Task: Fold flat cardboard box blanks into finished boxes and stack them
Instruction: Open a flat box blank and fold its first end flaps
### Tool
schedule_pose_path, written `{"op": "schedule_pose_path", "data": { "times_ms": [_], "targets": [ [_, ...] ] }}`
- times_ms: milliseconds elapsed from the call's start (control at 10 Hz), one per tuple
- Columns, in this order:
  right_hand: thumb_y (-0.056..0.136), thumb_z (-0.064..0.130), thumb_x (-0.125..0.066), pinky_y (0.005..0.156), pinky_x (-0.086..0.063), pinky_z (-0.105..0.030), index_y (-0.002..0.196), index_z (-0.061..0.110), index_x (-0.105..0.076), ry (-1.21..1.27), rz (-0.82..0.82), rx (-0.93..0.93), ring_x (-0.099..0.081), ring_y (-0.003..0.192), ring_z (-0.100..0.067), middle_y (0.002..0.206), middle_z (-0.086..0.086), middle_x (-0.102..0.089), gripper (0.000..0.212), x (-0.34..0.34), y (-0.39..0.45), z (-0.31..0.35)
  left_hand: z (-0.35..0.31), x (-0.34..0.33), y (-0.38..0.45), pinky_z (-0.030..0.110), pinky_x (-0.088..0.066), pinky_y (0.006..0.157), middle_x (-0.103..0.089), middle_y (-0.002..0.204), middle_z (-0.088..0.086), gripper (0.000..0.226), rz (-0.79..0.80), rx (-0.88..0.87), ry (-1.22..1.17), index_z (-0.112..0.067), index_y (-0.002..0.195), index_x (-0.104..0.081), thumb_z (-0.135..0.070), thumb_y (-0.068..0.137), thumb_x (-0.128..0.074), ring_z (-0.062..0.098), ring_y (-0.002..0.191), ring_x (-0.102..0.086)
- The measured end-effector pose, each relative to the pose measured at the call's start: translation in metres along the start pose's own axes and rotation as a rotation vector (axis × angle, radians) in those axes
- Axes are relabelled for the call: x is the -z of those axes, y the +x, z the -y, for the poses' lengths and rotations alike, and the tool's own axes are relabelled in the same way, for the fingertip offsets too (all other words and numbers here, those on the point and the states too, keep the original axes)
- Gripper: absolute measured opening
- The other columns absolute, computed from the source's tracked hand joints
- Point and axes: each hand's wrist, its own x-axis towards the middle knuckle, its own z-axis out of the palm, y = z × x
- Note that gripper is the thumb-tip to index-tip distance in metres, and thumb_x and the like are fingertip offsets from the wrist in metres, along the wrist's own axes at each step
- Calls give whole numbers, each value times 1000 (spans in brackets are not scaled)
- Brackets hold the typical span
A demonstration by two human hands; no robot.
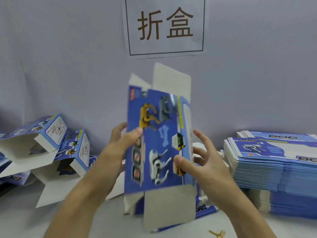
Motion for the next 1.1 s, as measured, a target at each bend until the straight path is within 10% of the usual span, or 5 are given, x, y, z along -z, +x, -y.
{"op": "schedule_pose_path", "data": {
  "times_ms": [200, 400, 500, 700, 1100],
  "targets": [
    [56, 58, -85, 89, -60, -39, 140, 62, -30, -122, 210, -70, -62, 116, -7, 123, 15, -61, 101, -7, -3, 2, -5, 2, -15, 44, -62, 74, -78, 101, 9, 53, 59, 71, -178, -26, 100, -79, -59, 60, -85, 30, 89, -76],
    [68, 79, -69, 102, -48, -27, 140, 37, -43, -32, 267, -5, -58, 115, 10, 120, 29, -67, 87, -2, -18, 26, 11, -28, -13, 25, -57, 56, -77, 85, -4, 65, -187, -105, 34, -24, 109, -59, -63, 59, -71, 17, 74, -75],
    [68, 15, -33, 56, -43, -2, 97, 10, -50, -22, 132, 79, -55, 52, 20, 49, 23, -63, 35, 1, -20, 29, 15, -36, -17, 29, -60, 61, -77, 95, -2, 65, -131, -61, -7, -30, 114, -59, -66, 61, -74, 21, 81, -76],
    [61, 88, -64, 104, -49, -51, 135, 66, -39, -20, -178, 139, -54, 132, -20, 133, 11, -64, 81, 11, -5, 22, 25, -56, -31, 10, -53, 61, -72, 92, -29, 78, 118, -7, 21, -55, 137, -26, -58, 68, -62, -6, 82, -71],
    [75, 54, -68, 84, -61, -47, 144, 65, -23, 4, -187, 260, -72, 106, -25, 117, 5, -74, 83, -8, -3, 14, 16, -61, -27, 29, -58, 49, -72, 101, -3, 91, -53, -189, -36, -55, 143, -24, -50, 66, -73, 22, 67, -75]
  ]
}}
